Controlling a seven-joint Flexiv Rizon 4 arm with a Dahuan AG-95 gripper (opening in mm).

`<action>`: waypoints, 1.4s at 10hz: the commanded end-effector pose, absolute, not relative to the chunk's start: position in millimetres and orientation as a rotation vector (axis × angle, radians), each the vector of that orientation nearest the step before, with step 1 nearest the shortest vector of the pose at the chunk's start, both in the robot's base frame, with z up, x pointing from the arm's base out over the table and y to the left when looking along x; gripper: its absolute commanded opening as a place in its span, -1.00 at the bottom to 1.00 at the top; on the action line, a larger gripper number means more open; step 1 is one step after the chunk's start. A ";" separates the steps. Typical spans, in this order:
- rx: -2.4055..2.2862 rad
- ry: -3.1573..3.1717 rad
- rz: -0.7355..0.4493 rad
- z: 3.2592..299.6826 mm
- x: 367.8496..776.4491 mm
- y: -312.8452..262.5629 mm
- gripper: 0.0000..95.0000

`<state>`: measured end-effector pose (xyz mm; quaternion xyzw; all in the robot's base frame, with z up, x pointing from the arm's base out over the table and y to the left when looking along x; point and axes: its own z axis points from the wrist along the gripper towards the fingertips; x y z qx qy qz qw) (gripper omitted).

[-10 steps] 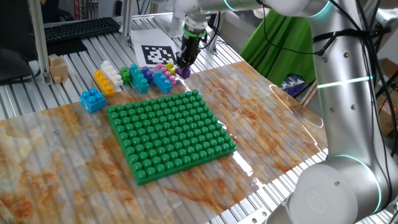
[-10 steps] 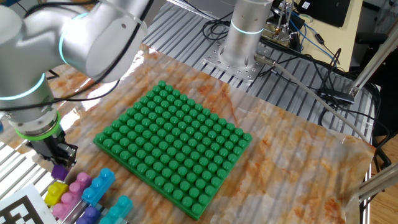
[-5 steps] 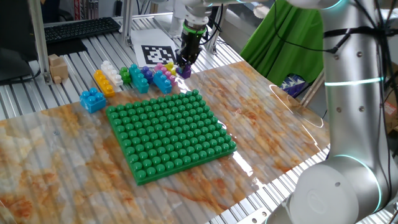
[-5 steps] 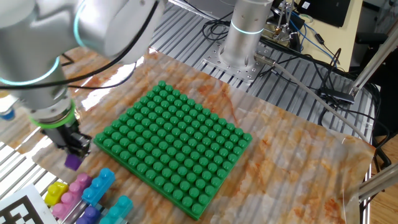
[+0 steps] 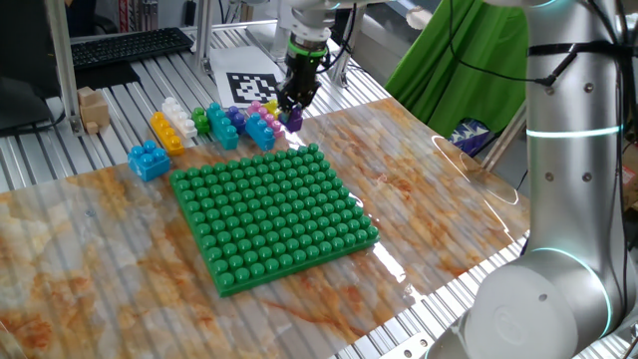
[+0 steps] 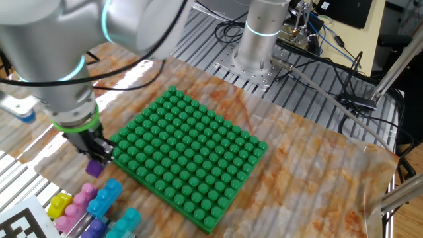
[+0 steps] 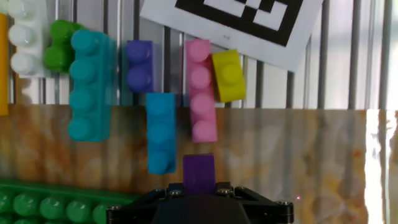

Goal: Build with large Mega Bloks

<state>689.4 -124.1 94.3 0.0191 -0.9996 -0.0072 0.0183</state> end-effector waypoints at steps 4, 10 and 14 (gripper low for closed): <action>-0.069 -3.060 -0.107 103.8 668.3 -106.7 -1.00; -0.117 -3.089 -0.095 103.8 668.3 -106.7 -1.00; -0.076 -3.090 -0.061 103.8 668.3 -106.7 -1.00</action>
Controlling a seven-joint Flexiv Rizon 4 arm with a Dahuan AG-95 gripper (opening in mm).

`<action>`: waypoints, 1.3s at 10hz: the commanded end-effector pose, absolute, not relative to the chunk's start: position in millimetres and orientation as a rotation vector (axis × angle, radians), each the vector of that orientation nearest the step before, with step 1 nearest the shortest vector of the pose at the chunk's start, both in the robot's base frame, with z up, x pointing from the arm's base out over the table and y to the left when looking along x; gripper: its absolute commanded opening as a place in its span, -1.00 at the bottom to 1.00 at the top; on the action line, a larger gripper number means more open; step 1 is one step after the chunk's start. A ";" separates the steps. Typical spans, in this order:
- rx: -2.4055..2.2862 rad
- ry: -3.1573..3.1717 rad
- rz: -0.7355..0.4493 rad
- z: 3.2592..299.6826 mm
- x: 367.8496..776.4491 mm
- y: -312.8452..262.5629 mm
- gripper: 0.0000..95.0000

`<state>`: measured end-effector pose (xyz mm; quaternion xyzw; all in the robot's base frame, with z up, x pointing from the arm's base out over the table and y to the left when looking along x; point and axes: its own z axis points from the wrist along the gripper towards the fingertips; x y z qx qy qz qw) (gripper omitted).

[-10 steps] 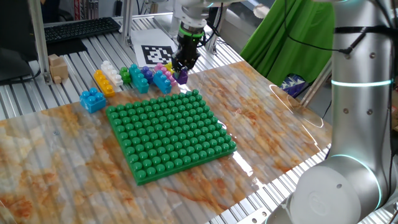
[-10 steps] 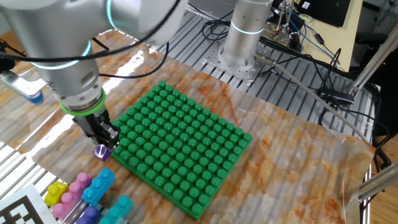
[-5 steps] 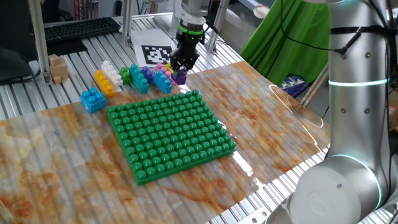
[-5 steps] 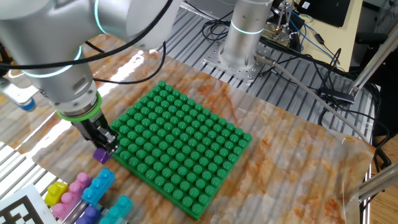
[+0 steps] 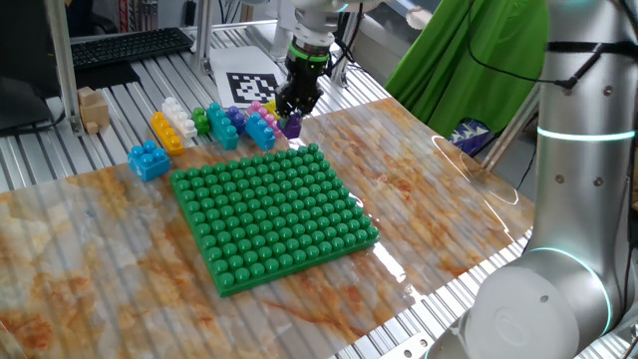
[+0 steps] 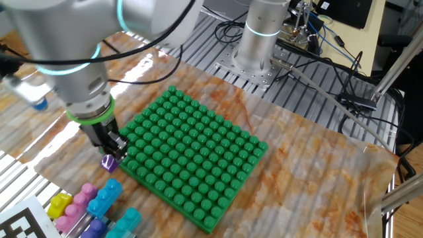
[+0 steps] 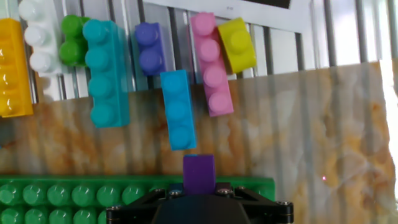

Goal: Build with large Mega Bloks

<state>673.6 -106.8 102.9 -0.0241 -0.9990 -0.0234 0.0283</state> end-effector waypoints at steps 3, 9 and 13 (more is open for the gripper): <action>-0.068 -3.098 -0.046 102.2 648.9 -112.6 -1.00; -0.080 -3.107 -0.048 84.0 609.3 -108.4 -1.00; -0.109 -3.109 -0.056 79.1 592.6 -104.9 -1.00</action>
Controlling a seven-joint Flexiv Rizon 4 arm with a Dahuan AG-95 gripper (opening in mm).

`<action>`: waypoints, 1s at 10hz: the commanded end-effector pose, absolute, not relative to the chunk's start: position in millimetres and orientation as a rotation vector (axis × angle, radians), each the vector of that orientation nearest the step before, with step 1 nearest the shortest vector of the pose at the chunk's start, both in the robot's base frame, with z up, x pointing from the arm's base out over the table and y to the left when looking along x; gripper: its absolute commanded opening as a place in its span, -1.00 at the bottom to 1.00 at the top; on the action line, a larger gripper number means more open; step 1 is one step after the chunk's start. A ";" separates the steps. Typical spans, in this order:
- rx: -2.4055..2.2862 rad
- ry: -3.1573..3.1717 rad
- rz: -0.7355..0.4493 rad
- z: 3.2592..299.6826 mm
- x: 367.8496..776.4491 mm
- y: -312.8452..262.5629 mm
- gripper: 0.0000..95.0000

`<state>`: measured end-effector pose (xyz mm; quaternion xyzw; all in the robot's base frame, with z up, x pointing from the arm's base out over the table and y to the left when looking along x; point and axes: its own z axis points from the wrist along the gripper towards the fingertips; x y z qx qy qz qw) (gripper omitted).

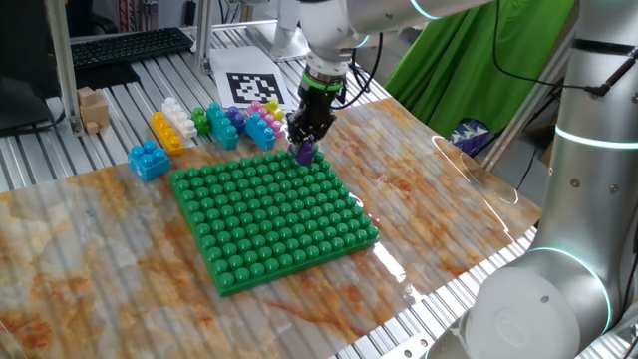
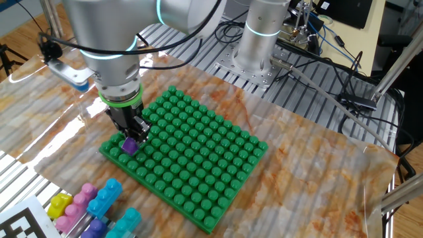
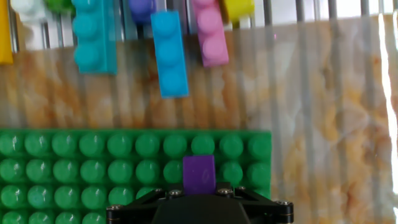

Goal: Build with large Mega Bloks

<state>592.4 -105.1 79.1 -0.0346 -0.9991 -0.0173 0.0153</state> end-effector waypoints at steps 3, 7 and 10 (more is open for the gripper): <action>-0.121 -3.122 -0.055 77.3 590.5 -106.4 -1.00; -0.110 -3.124 -0.054 71.1 586.1 -107.7 -1.00; -0.110 -3.126 -0.058 64.6 584.7 -109.9 -1.00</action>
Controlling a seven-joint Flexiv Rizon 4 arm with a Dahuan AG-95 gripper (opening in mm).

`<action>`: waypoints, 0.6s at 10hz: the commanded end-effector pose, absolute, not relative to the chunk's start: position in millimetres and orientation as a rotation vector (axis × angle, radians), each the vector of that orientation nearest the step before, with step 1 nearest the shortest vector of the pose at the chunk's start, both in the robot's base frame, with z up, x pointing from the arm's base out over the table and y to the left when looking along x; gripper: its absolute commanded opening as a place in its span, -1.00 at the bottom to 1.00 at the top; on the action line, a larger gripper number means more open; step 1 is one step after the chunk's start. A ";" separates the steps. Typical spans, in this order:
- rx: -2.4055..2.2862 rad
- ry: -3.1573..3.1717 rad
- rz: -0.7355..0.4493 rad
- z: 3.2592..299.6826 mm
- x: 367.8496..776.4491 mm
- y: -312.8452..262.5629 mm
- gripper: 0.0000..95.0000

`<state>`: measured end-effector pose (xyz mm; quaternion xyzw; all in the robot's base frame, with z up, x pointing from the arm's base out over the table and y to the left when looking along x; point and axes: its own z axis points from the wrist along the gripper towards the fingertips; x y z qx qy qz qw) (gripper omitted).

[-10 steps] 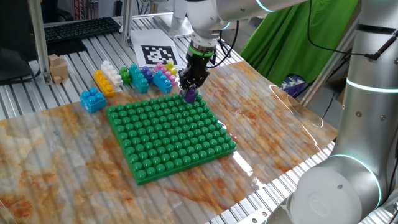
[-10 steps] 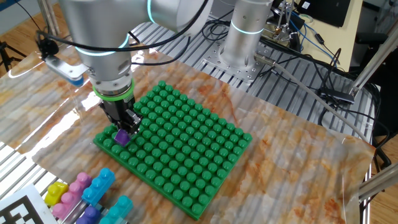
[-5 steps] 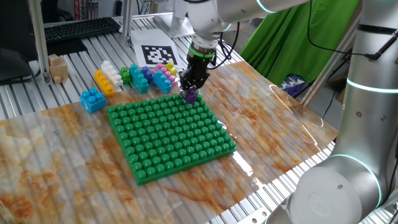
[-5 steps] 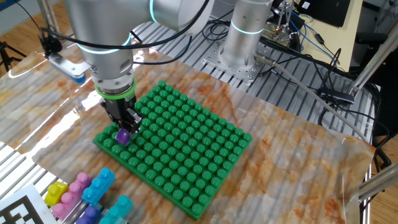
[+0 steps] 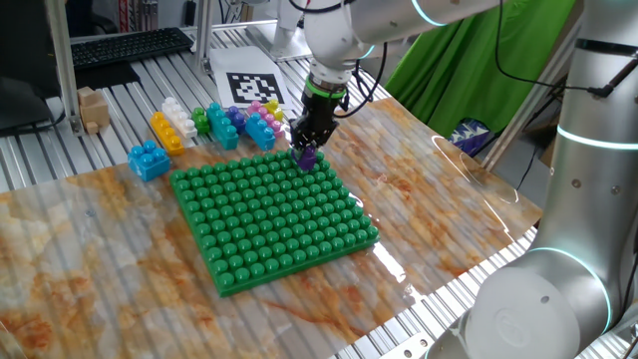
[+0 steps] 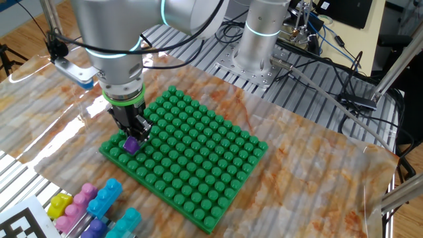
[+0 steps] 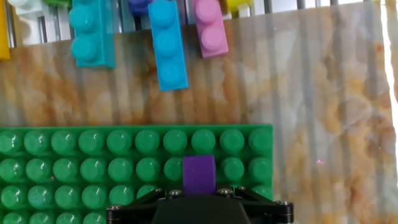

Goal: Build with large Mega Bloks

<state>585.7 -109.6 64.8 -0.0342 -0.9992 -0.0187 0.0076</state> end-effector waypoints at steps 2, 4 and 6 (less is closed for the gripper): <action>-0.118 -3.128 -0.059 62.8 583.9 -110.1 -1.00; -0.129 -3.135 -0.060 60.2 581.8 -109.7 -1.00; -0.133 -3.143 -0.060 58.8 580.9 -109.6 -1.00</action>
